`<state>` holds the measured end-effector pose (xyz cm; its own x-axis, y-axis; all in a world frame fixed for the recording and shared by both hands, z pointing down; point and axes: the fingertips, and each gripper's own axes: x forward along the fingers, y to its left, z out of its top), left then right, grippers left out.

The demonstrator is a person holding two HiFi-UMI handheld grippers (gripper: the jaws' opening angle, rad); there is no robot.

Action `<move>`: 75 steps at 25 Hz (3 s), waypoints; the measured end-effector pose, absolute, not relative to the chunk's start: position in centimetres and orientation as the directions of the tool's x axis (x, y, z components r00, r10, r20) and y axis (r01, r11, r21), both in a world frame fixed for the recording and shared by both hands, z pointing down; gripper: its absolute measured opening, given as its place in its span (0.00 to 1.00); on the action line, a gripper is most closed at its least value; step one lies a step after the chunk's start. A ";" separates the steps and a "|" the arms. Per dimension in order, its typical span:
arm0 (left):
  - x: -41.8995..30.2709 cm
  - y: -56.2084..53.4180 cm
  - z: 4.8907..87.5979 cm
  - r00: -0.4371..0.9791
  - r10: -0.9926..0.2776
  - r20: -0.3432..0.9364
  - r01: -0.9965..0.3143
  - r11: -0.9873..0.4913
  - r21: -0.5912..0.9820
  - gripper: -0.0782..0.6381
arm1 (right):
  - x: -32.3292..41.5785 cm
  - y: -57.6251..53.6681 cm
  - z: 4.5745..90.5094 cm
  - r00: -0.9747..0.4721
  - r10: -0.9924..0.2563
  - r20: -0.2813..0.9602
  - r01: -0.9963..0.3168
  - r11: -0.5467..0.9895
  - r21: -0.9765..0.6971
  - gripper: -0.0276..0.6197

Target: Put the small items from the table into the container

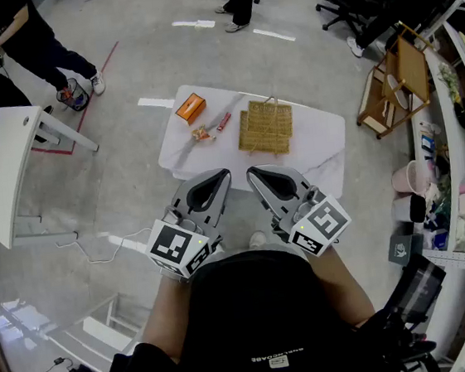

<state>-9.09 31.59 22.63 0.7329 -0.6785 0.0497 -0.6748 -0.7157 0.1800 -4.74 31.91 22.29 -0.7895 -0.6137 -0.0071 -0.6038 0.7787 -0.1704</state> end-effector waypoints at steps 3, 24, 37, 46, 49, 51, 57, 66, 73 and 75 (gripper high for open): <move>-9.4 31.8 22.4 0.740 -0.672 0.030 -0.662 -0.718 0.215 0.12 | -4.7 32.1 22.6 -0.788 -0.616 0.003 -0.607 0.776 -0.173 0.06; -13.7 32.0 23.5 0.732 -0.680 0.043 -0.667 -0.703 0.245 0.12 | -6.9 32.7 23.4 -0.741 -0.671 -0.004 -0.650 0.720 -0.243 0.06; -20.1 33.5 25.6 0.738 -0.671 0.073 -0.663 -0.700 0.263 0.12 | -11.9 33.6 25.6 -0.716 -0.697 0.053 -0.684 0.683 -0.255 0.06; -21.4 32.6 26.8 0.731 -0.675 0.098 -0.674 -0.693 0.255 0.12 | -12.9 31.4 26.1 -0.712 -0.701 0.043 -0.683 0.677 -0.275 0.06; -21.7 31.6 27.0 0.721 -0.685 0.103 -0.685 -0.682 0.258 0.12 | -13.6 30.4 26.2 -0.726 -0.687 0.041 -0.669 0.691 -0.275 0.06; -21.9 30.8 27.0 0.715 -0.692 0.104 -0.691 -0.674 0.261 0.11 | -13.8 29.6 26.1 -0.732 -0.680 0.040 -0.663 0.696 -0.276 0.06; -21.5 28.2 27.4 0.710 -0.695 0.114 -0.696 -0.666 0.268 0.12 | -13.4 26.8 26.7 -0.737 -0.674 0.049 -0.655 0.695 -0.296 0.06; -20.2 22.6 28.1 0.722 -0.680 0.128 -0.682 -0.670 0.292 0.12 | -12.3 21.0 27.4 -0.733 -0.678 0.062 -0.659 0.683 -0.315 0.06; -18.8 18.0 28.0 0.720 -0.682 0.128 -0.682 -0.663 0.307 0.12 | -10.8 16.5 27.4 -0.737 -0.672 0.069 -0.655 0.685 -0.319 0.06; -18.2 16.5 27.8 0.716 -0.686 0.128 -0.686 -0.657 0.312 0.12 | -10.2 15.1 27.3 -0.739 -0.670 0.071 -0.653 0.686 -0.321 0.06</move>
